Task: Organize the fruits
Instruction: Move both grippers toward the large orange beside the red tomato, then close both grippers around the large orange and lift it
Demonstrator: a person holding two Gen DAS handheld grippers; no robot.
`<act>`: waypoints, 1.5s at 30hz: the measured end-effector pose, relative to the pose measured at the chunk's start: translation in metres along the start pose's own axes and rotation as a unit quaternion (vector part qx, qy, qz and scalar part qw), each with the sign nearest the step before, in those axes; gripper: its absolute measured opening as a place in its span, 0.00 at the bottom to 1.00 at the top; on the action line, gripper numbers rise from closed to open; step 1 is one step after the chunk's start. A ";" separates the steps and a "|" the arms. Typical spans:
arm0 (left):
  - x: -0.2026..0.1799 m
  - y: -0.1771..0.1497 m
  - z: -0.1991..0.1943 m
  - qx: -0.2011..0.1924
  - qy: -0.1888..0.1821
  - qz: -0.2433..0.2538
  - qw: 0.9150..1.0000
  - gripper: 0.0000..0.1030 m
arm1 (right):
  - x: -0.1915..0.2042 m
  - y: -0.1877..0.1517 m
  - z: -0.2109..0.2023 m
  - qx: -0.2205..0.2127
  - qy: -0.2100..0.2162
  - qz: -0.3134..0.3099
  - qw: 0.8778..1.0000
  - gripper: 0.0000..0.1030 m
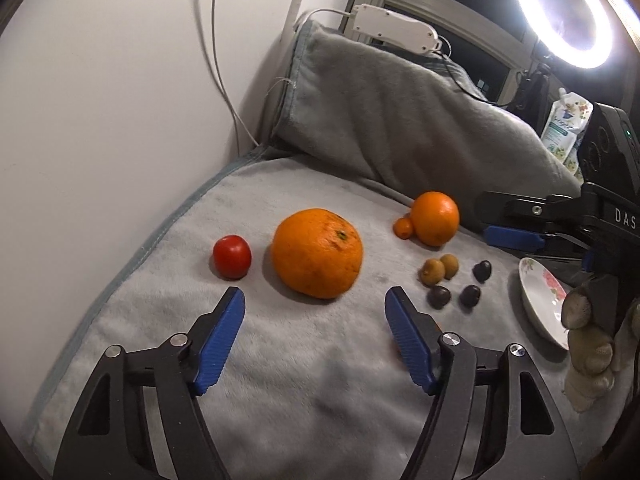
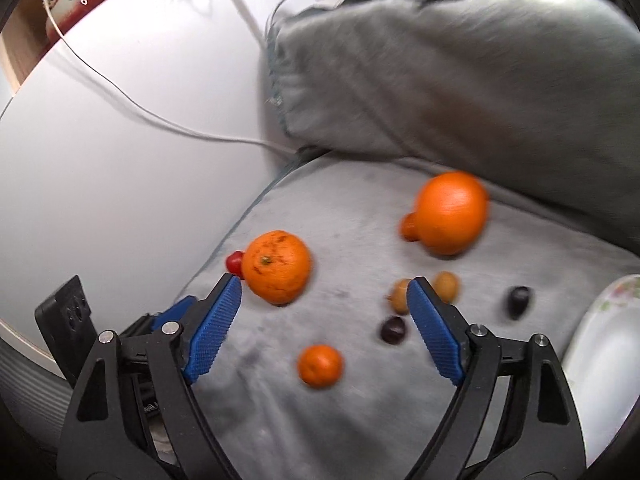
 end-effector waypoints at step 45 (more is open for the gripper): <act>0.006 0.024 0.051 0.077 -0.046 -0.020 0.996 0.49 | 0.018 0.037 0.110 0.080 0.084 0.032 0.993 0.63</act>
Point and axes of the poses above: each gripper's, at about its wrist camera, not at the fingertips, and z roughly the way its jaws point, x to its left, y to its top, the point moved 2 cm from there along z, roughly the way its jaws point, and after that the axes turned 10 degrees about x, right-handed, at the moved point
